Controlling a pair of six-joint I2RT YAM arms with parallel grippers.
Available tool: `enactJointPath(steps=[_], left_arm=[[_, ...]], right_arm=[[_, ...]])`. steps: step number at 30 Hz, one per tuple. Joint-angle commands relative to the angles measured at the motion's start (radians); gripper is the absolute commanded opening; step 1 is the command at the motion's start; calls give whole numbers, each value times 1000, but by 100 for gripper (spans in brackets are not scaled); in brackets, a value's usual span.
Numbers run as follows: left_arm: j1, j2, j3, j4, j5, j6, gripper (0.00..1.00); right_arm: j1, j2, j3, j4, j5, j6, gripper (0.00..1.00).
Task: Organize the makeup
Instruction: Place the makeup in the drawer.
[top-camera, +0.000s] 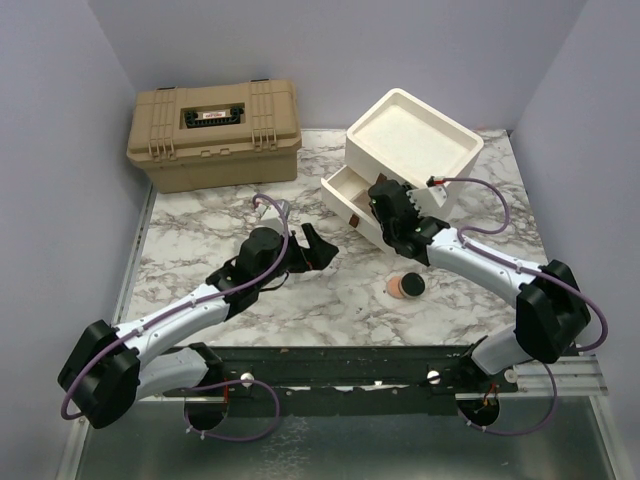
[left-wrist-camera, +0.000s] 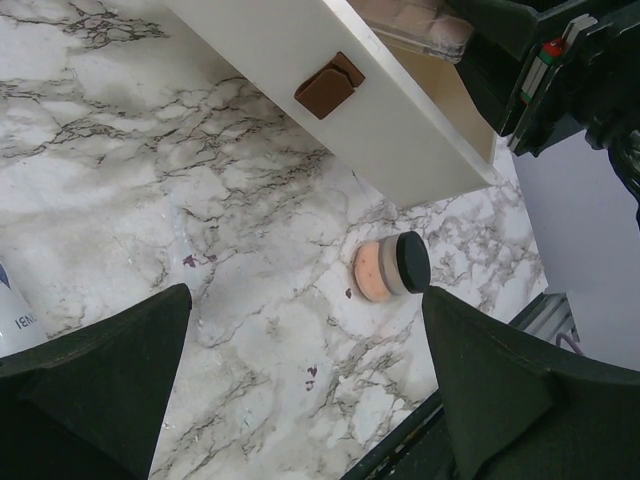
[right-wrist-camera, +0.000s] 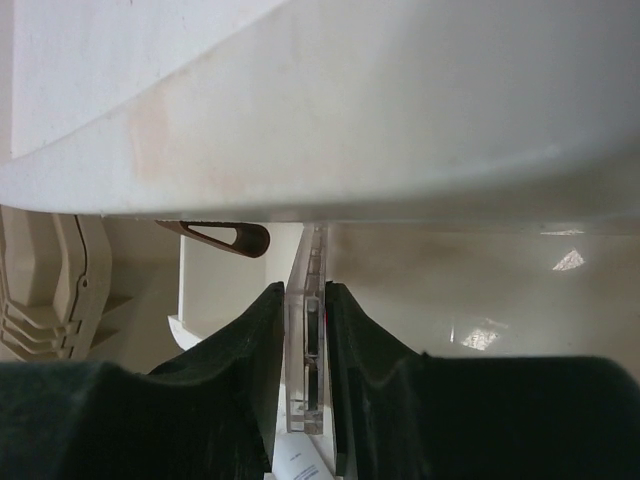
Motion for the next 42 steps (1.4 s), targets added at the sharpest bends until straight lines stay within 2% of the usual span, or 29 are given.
enactJointPath(steps=[1, 9, 13, 16, 21, 27, 33, 35, 36, 42], left_arm=[[6, 9, 8, 9, 7, -12, 99], [6, 34, 35, -11, 49, -20, 99], [5, 25, 28, -18, 48, -30, 99], [6, 23, 56, -75, 19, 29, 99], [7, 47, 131, -167, -3, 117, 99], [6, 92, 149, -159, 33, 95, 99], [5, 106, 150, -143, 57, 85, 99], [6, 106, 147, -136, 58, 79, 99], [6, 106, 143, -133, 60, 75, 99], [6, 107, 133, -119, 77, 60, 99]], right_arm=[[8, -21, -20, 32, -53, -59, 30], [8, -40, -45, 62, -77, -124, 32], [8, -41, -48, 75, -87, -157, 35], [6, -37, -30, 61, -129, -200, 40], [6, -36, -31, 27, -159, -208, 40], [5, -58, -10, 14, -195, -233, 40], [4, -89, -16, -16, -162, -233, 40], [4, -102, -28, -22, -143, -222, 54], [5, -104, -33, -23, -134, -218, 57], [-4, -97, -41, -18, -136, -233, 56]])
